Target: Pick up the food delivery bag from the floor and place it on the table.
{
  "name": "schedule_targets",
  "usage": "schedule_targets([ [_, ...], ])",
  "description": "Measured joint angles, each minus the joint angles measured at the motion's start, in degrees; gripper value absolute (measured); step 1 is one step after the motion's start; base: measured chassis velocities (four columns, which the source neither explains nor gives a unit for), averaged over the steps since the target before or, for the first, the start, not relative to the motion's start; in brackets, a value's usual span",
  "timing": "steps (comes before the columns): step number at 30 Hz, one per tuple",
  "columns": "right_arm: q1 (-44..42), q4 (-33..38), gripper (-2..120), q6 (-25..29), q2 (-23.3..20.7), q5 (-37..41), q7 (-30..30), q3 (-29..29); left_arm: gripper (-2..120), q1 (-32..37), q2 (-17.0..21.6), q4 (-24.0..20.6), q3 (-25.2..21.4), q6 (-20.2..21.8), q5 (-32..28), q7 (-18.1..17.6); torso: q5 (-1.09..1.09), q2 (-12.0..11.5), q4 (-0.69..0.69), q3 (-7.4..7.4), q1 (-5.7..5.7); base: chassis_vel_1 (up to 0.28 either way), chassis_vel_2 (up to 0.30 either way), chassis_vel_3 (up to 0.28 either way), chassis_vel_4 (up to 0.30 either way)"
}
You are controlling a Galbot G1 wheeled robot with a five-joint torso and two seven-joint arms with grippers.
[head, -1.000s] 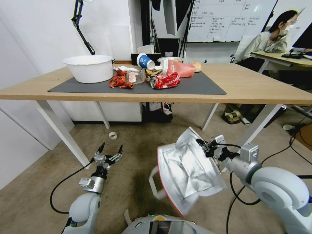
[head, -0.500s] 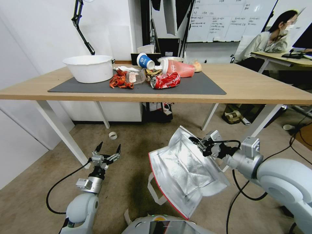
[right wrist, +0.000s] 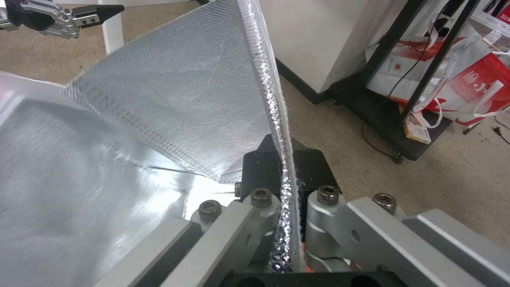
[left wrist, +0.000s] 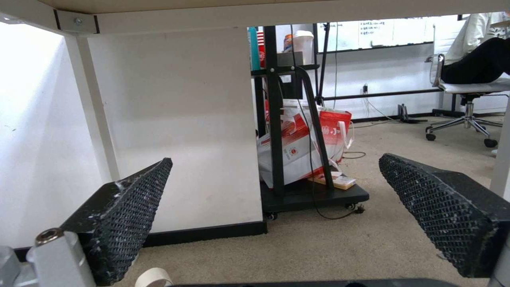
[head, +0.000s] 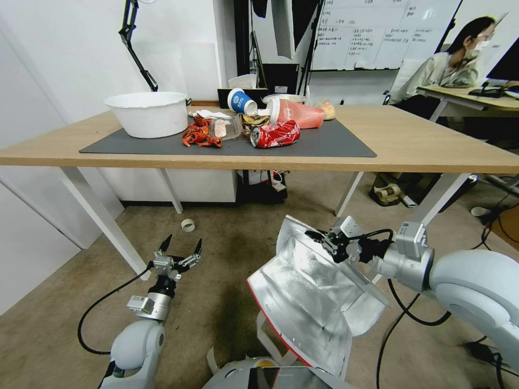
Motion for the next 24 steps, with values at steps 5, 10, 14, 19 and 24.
schedule_targets([
  [5,0.7,0.0,0,0.5,-1.4,0.0,-2.2,0.0,100,0.3,-0.1,-0.1,-0.4,0.1,-0.7,1.4,0.0,0.4,0.0,0.34,0.05,0.0,0.0,0.0,0.0],
  [10,1.0,0.0,0,0.7,-1.7,0.0,-2.4,-0.1,100,0.2,-0.2,-0.2,-0.8,0.2,-0.7,2.3,0.0,0.8,0.0,0.75,0.03,0.0,0.0,0.0,0.0],
  [14,1.3,0.0,0,0.9,-2.0,0.0,-2.7,-0.1,100,0.3,-0.3,-0.8,-1.2,1.0,-0.8,3.1,0.0,2.0,0.0,1.72,0.04,0.0,0.0,0.0,0.0],
  [19,1.1,0.0,0,1.1,-2.0,0.0,-2.9,-0.1,100,0.6,-0.2,-1.2,-1.3,1.2,-0.7,3.1,0.0,3.0,0.0,2.6,0.18,0.0,0.0,0.0,0.0],
  [24,1.2,0.0,0,1.4,-2.2,-0.1,-3.2,-0.1,100,0.7,-0.2,-1.3,-1.4,1.2,-0.6,3.1,-0.01,4.3,0.0,3.88,0.28,0.0,0.0,0.0,0.0],
])
